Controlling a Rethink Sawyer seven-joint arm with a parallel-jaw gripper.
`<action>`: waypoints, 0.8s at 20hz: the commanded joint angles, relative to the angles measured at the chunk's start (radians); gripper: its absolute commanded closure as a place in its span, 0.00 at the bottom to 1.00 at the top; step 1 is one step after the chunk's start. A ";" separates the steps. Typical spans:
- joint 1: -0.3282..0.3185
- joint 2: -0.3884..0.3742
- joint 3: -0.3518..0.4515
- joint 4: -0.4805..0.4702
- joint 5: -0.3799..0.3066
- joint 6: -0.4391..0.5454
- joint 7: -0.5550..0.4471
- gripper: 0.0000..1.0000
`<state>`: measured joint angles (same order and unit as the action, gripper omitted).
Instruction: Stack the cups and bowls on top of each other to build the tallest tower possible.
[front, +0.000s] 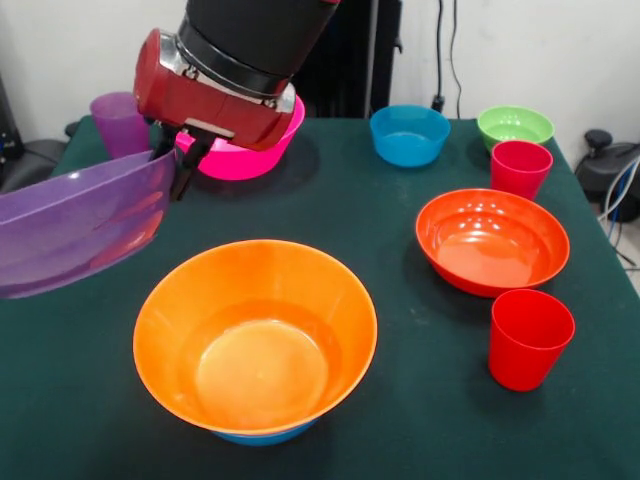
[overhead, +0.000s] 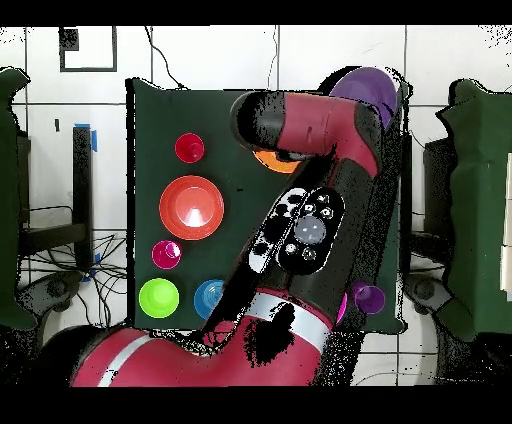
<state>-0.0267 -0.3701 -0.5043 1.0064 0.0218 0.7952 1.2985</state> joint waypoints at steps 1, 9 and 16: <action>-0.147 -0.199 0.311 0.249 -0.073 -0.328 -0.223 1.00; -0.140 -0.206 0.329 0.207 -0.156 -0.274 -0.162 1.00; -0.145 -0.217 0.347 0.199 -0.203 -0.259 -0.133 1.00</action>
<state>-0.1816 -0.5655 -0.3167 1.1328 -0.0995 0.5213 1.2985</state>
